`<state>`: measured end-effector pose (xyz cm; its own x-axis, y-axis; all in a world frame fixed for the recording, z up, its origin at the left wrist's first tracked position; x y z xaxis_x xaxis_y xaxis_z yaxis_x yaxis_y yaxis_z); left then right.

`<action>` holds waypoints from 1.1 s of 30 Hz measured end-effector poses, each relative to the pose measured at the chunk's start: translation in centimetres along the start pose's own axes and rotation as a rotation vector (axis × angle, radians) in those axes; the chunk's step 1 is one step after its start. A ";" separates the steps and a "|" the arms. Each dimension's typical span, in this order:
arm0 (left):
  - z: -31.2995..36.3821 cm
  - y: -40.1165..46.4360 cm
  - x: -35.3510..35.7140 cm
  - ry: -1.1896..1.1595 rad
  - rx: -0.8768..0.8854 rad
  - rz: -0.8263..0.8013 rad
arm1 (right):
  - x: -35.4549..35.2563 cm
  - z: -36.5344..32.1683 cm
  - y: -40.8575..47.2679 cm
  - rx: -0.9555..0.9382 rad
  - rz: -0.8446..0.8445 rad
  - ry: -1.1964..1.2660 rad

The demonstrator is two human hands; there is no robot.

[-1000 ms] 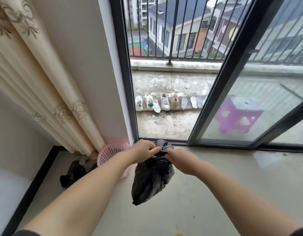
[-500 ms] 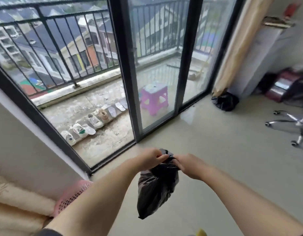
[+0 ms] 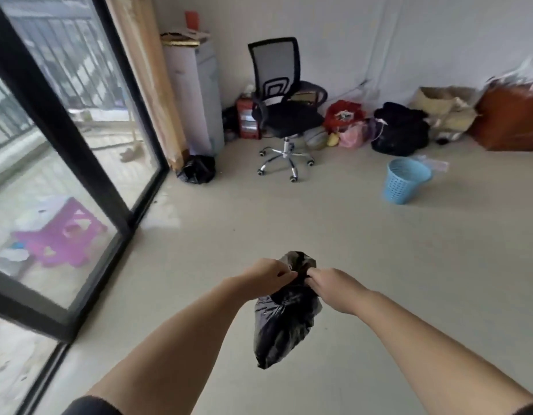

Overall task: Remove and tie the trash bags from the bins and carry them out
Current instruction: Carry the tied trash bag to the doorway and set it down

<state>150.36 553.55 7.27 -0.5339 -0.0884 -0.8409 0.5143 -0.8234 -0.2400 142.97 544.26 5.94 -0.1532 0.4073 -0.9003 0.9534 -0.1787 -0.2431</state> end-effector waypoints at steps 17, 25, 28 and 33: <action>38.5 27.4 13.1 0.185 0.430 -0.299 | -14.7 40.7 -14.5 0.472 0.210 0.033; 50.4 39.8 19.0 0.254 0.645 -0.462 | -19.3 56.9 -16.2 0.701 0.299 0.019; 54.8 45.6 19.9 0.290 0.699 -0.481 | -21.6 62.4 -15.7 0.786 0.309 0.066; 62.2 54.5 20.3 0.326 0.803 -0.505 | -26.3 70.8 -14.9 0.888 0.350 0.127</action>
<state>125.81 472.02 7.22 -0.2925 0.4349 -0.8517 -0.3915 -0.8670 -0.3082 114.42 472.78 7.64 0.1816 0.2872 -0.9405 0.3868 -0.9001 -0.2002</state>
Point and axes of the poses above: each hand's wrist, its own y-axis towards the middle knuckle, its own x-axis out of the palm, z = x × y, the point moved 8 cm from there along y, towards the middle knuckle, and after that the axes turned 4 degrees about z, right-handed, at the moved point
